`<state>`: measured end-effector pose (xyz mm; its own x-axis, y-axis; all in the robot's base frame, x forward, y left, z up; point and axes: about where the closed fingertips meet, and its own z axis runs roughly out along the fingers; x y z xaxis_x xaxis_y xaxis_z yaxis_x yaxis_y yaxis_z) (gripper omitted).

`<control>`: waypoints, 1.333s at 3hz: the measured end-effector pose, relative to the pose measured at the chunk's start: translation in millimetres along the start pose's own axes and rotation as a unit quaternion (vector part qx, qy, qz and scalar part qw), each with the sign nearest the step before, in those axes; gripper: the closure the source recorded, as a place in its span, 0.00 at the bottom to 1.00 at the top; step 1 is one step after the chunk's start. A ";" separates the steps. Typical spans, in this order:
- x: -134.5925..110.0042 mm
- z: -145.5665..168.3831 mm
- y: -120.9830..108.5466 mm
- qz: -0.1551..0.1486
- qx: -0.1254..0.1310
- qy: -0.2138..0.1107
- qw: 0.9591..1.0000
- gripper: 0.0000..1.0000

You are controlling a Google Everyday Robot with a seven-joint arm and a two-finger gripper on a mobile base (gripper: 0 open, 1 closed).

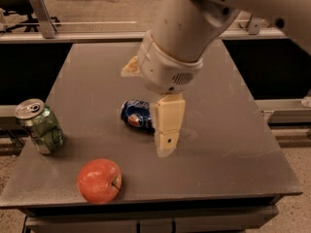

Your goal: Pick apple

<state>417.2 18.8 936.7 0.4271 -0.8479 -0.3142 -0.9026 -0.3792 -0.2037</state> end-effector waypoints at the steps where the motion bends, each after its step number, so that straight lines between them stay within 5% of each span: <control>1: -49.7 23.5 20.0 -0.102 -0.016 0.005 0.995 0.00; 2: -84.1 51.2 38.3 -0.171 -0.050 0.029 0.984 0.00; 4: -89.6 48.9 38.2 -0.180 -0.050 0.029 0.982 0.00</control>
Offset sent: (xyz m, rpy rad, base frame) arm -0.0964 0.1108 -0.0650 -0.2246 -0.0284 0.4975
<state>347.1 98.4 911.7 0.7180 -0.6710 -0.1850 -0.6960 -0.6898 -0.1994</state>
